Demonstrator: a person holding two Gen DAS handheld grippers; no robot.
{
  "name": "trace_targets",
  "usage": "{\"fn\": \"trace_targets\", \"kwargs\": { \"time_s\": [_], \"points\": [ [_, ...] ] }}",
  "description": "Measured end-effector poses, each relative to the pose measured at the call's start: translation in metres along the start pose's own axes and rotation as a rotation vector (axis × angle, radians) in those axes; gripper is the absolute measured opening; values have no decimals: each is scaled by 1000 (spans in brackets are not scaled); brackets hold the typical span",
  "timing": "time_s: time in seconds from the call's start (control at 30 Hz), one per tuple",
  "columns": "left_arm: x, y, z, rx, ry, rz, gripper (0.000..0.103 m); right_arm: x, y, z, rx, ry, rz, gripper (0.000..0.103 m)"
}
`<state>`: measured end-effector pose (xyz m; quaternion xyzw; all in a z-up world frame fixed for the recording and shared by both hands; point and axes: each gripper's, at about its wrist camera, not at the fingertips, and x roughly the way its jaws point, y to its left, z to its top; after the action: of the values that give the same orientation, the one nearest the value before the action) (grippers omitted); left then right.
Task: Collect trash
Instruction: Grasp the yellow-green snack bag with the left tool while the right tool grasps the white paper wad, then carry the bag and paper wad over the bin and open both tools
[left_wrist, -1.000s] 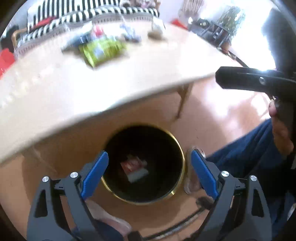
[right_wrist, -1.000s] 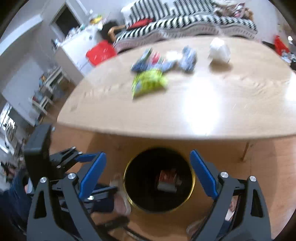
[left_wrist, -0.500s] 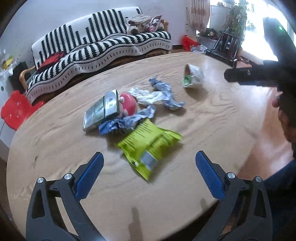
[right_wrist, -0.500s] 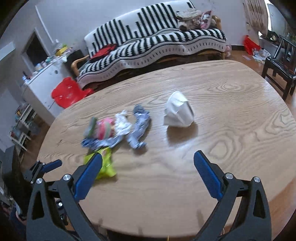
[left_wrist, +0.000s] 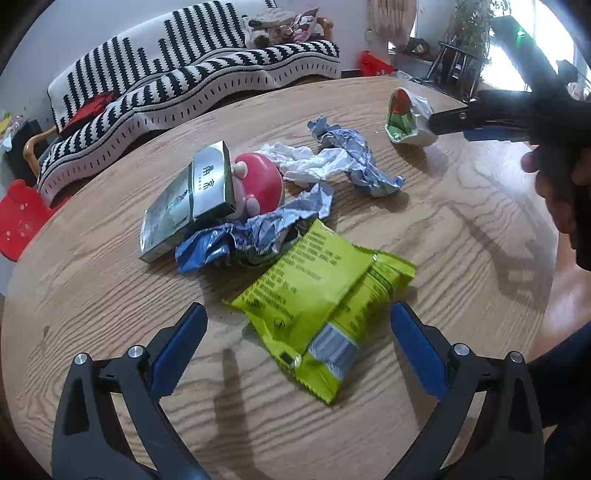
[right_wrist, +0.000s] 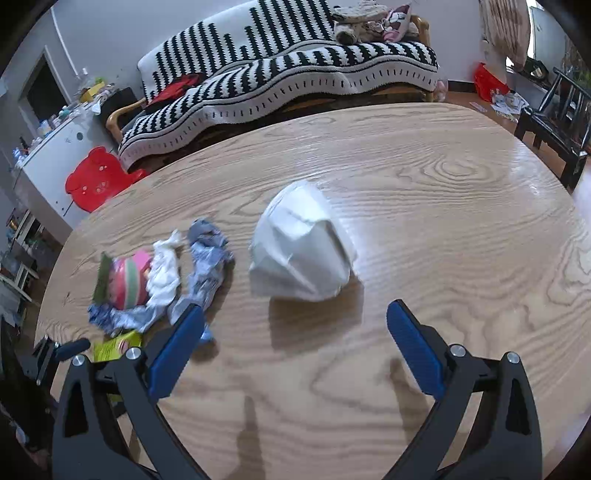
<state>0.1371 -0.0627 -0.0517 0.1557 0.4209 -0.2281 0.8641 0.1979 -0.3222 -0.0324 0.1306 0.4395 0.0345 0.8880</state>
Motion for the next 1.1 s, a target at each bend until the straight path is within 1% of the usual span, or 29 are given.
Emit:
{"fn": "trace_targets", "kwargs": {
  "time_s": [0.17,0.2,0.27,0.3,0.33,0.4,0.57,0.67,0.8,0.83,0.87,0.93,1.0,1.1],
  "points": [
    [8,0,6,-15,-3,-29,96,28,-4,16,26,24,0,95],
    [8,-1,7,-13,-3,-29,96,32,-5,17,34,32,10,94],
    [9,-5,8,-4,-8,-28,96,39,-6,20,37,44,13,82],
    [10,-6,8,-2,-7,-30,95,42,-6,20,34,56,10,68],
    [10,-7,8,0,-7,-34,89,42,-5,20,26,54,6,62],
    [10,-10,7,2,-5,-34,79,40,-2,18,13,55,14,61],
    [1,-15,6,-17,-17,-26,67,22,9,10,-27,24,31,60],
    [-6,-14,4,-77,-16,-46,65,5,15,3,-49,4,41,60],
    [-19,-23,-6,-72,-29,-20,63,-24,24,-17,-79,-15,63,61],
    [-22,-24,-8,-84,-28,-17,61,-30,27,-22,-87,-16,72,60],
    [-29,-26,-13,-106,-30,-14,56,-38,30,-28,-93,-18,86,60],
    [-43,-28,-20,-132,-32,2,56,-57,39,-42,-107,-22,117,61],
    [-58,-30,-29,-146,-42,-2,55,-78,51,-59,-143,-28,131,61],
    [-77,-35,-43,-146,-46,13,55,-103,68,-84,-192,-45,157,61]
  ]
}}
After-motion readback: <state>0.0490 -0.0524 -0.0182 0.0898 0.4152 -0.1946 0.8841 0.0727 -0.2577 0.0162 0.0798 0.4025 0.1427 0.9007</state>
